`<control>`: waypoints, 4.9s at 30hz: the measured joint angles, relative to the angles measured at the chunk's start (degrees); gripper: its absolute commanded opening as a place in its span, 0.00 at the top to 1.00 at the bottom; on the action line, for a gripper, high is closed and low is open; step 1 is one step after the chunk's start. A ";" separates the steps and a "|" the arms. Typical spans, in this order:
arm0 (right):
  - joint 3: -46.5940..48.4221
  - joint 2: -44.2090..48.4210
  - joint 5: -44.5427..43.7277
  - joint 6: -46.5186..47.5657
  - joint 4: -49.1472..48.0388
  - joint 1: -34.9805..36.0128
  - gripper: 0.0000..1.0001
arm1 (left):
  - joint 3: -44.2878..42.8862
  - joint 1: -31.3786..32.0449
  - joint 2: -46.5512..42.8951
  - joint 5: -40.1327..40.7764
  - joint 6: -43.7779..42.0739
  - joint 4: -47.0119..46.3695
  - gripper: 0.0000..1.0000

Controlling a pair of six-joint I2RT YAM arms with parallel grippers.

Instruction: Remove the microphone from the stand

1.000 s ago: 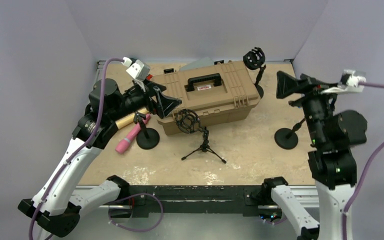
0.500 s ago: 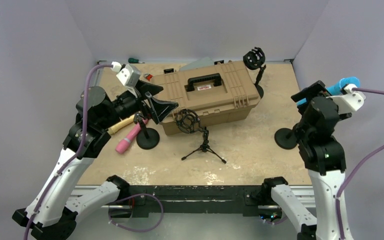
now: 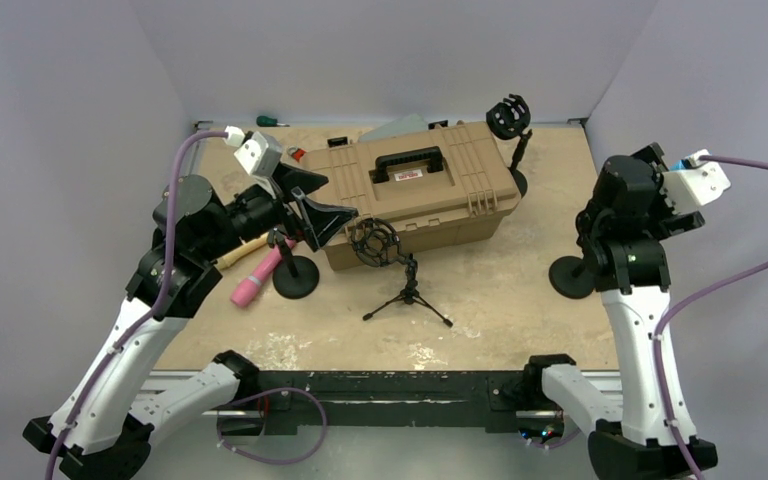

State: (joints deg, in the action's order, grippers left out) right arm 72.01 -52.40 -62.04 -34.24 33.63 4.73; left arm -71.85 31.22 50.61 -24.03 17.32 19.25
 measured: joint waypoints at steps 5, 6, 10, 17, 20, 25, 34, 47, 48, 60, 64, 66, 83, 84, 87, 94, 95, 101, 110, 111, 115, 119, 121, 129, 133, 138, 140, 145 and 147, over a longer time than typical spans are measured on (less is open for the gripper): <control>-0.02 -3.39 3.45 1.38 -4.17 -7.48 0.17 | 0.28 0.11 0.33 0.02 0.00 0.00 0.08; -0.07 -3.78 4.26 1.75 -5.01 -8.90 0.18 | 0.31 0.11 0.39 0.02 0.00 0.02 0.08; -0.50 -4.33 6.12 3.67 -8.74 -10.64 0.26 | 0.31 0.11 0.72 0.00 0.02 0.00 0.08; -3.32 -4.85 9.42 6.23 -14.05 -10.75 0.54 | 0.31 0.11 1.40 -0.04 0.00 0.02 0.08; -6.10 -4.26 12.33 7.45 -15.80 -10.78 0.75 | 0.31 0.11 1.64 -0.02 0.00 0.02 0.08; -7.91 -1.92 16.39 9.40 -16.68 -10.75 0.97 | 0.31 0.11 1.99 0.00 0.00 0.02 0.08; -5.46 0.42 29.05 12.90 -9.49 -10.86 1.00 | 0.33 0.11 2.67 0.00 -0.02 0.00 0.08; -1.31 7.19 60.54 19.34 -0.85 -10.86 1.00 | 0.61 1.01 3.93 -0.70 -0.02 -0.55 0.08; -1.77 7.67 63.36 19.56 -1.31 -10.86 1.00 | 0.81 1.25 3.98 -1.16 -0.02 -1.01 0.08; -10.93 8.83 94.40 17.18 -10.10 -10.75 0.96 | 1.49 11.37 8.28 -6.71 -4.20 -1.99 0.09; -12.44 9.75 95.62 15.78 -12.33 -10.75 0.72 | 1.46 14.95 12.04 -6.45 -4.46 -2.03 0.10; -13.00 10.19 95.60 14.69 -13.07 -10.73 0.57 | 1.46 16.48 13.99 -4.11 -4.28 -2.05 0.10; -7.37 15.98 81.90 12.68 -13.35 -10.64 0.11 | -13.92 29.09 28.30 19.89 -1.75 -5.95 0.03; -7.37 17.22 80.35 12.55 -13.14 -10.64 0.12 | -15.37 29.70 29.68 21.05 -1.90 -6.08 0.04; -7.30 21.42 75.23 12.11 -12.59 -10.64 0.14 | -20.65 31.43 34.99 25.49 -2.08 -6.34 0.06; -6.29 25.62 60.98 11.58 -8.33 -10.62 0.15 | -30.03 33.83 45.70 33.70 -4.00 -6.08 0.11; -6.27 25.83 59.45 11.61 -7.58 -10.49 0.15 | -31.41 34.27 47.32 34.84 -4.31 -5.88 0.12; -6.29 26.29 55.49 11.65 -4.94 -9.99 0.15 | -36.70 35.98 53.44 38.93 -4.94 -5.92 0.34; -8.90 26.05 60.61 13.92 -4.52 -9.68 0.17 | -37.13 35.93 55.28 34.34 -9.66 -6.27 0.99; -9.44 26.08 61.72 14.34 -4.55 -9.62 0.17 | -37.13 35.65 55.23 32.48 -10.43 -6.21 1.00; -10.64 26.12 64.83 15.78 -4.55 -9.51 0.17 | -36.98 33.44 54.47 22.86 -13.60 -4.92 1.00; -11.67 26.16 69.68 17.46 -4.96 -9.25 0.17 | -36.98 28.89 52.94 6.49 -17.07 -1.33 1.00; -12.70 26.14 72.96 18.32 -4.98 -9.09 0.16 | -36.98 26.23 52.39 -1.68 -18.60 0.39 1.00; -13.70 23.37 87.56 23.54 -4.76 -6.01 0.12 | -39.58 16.55 52.76 -30.23 -24.35 9.14 1.00; -13.86 21.03 95.06 26.03 -6.23 -2.01 0.09 | -42.32 15.61 54.34 -38.03 -27.34 12.72 1.00; -16.28 18.58 100.91 28.11 -8.41 0.72 0.08 | -42.71 15.67 55.49 -42.95 -28.92 13.57 1.00; -17.20 17.75 102.60 28.26 -8.81 0.87 0.10 | -42.71 15.67 55.69 -43.82 -29.11 13.75 1.00; -18.88 15.85 105.61 27.91 -8.81 0.90 0.14 | -42.69 15.21 55.69 -44.83 -29.59 13.88 1.00; -19.91 15.65 106.60 27.74 -8.76 0.90 0.15 | -42.69 14.93 55.69 -44.96 -29.88 13.88 1.00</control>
State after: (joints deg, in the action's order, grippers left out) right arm 52.10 -36.75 44.56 -6.50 24.86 5.63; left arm -114.54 46.15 106.30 -68.99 -12.56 33.12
